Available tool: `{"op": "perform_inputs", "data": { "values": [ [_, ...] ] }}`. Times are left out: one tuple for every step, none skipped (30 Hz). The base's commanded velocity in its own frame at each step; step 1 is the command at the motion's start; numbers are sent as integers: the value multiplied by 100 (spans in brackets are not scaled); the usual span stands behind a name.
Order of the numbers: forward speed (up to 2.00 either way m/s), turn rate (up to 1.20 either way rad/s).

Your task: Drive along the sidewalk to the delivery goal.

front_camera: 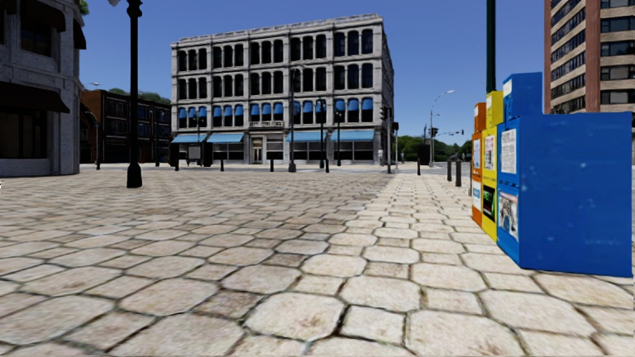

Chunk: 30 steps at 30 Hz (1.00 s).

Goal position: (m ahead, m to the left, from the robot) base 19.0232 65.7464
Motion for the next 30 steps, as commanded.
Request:
{"op": "perform_inputs", "data": {
  "values": [
    [167,26],
    [175,26],
    [179,26],
    [180,26],
    [180,26],
    [180,26],
    [180,26],
    [180,26],
    [180,26],
    [180,26],
    [180,26],
    [180,26],
    [180,26],
    [181,26],
    [186,26],
    [200,26],
    [200,26],
    [200,26],
    [200,26],
    [200,26],
    [200,26],
    [200,26],
    [200,26],
    [200,26],
    [200,26],
    [200,26],
    [200,26],
    [200,26],
    [200,26],
    [200,26]
  ]
}}
